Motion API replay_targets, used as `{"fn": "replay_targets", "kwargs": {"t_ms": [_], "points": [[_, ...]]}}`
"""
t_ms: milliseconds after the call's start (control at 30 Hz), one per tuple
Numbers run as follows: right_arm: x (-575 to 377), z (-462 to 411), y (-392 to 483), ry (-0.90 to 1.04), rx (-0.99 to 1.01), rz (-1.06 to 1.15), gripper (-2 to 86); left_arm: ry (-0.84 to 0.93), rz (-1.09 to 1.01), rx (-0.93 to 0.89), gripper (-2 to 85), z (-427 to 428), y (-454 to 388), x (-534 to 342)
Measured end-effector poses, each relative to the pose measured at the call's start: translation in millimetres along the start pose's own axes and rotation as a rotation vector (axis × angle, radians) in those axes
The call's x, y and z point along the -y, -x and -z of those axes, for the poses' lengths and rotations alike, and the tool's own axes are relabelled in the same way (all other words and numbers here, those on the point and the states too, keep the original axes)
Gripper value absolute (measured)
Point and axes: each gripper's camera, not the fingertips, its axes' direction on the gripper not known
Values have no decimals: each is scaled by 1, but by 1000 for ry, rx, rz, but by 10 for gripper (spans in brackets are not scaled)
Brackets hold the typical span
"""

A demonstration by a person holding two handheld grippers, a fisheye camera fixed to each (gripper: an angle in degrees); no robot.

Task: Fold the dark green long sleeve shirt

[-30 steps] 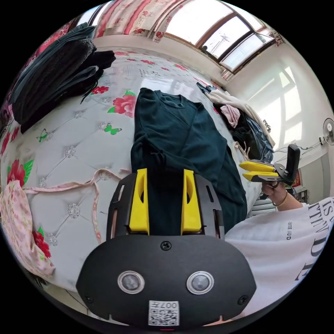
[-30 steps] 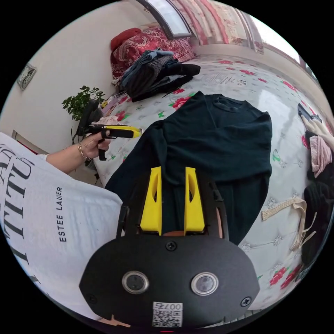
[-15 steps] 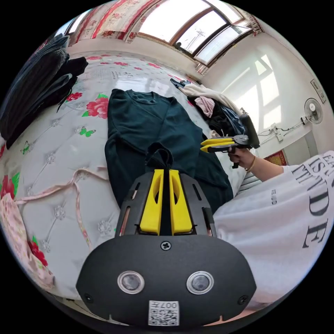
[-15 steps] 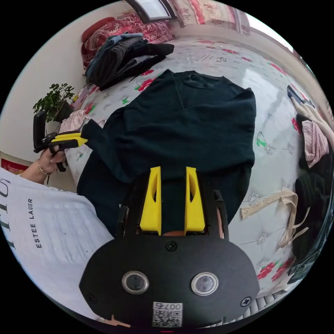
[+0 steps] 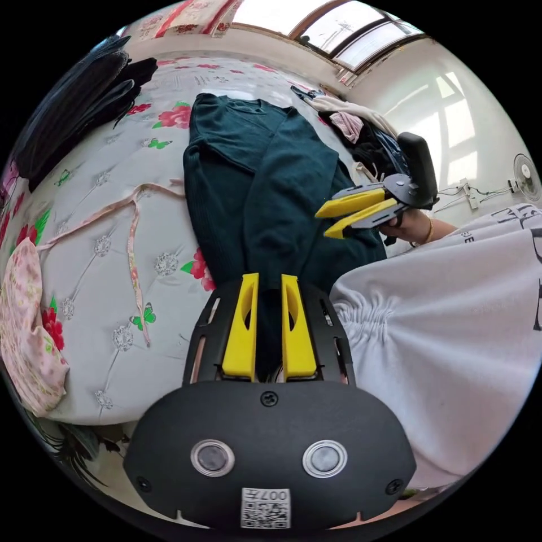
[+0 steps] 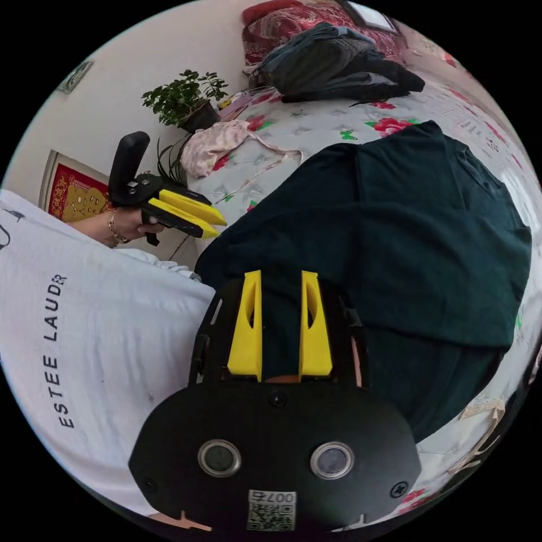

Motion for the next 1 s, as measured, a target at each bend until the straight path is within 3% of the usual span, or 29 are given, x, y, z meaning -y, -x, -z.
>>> {"fn": "replay_targets", "kwargs": {"t_ms": [67, 133, 300, 367, 533, 633, 767, 833, 900, 1000], "points": [[1, -20, 4, 131, 21, -3, 81, 4, 15, 16, 74, -4, -2, 1], [-10, -15, 5, 133, 36, -34, 81, 24, 66, 34, 78, -7, 2, -7], [-92, 36, -5, -91, 30, -349, 83, 112, 168, 101, 93, -4, 8, -59], [-150, 56, -3, -199, -78, -550, 86, 140, 171, 111, 96, -3, 4, -70], [-240, 53, 9, -238, -197, -891, 94, 195, 121, 90, 108, -23, -20, -63], [-249, 28, 20, -185, -162, -930, 95, 283, 66, 224, 98, -41, -39, -47], [-217, 12, 42, -17, -367, -850, 58, 348, -126, 367, 62, -48, -67, -42], [-204, 5, 47, 25, -350, -767, 35, 330, -160, 311, 37, -44, -67, -42], [-199, 6, 45, 62, -325, -718, 21, 306, -51, 132, 11, -33, -41, -34], [-206, 41, 34, -126, -156, -690, 9, 129, 83, -160, 2, 4, 4, -20]]}}
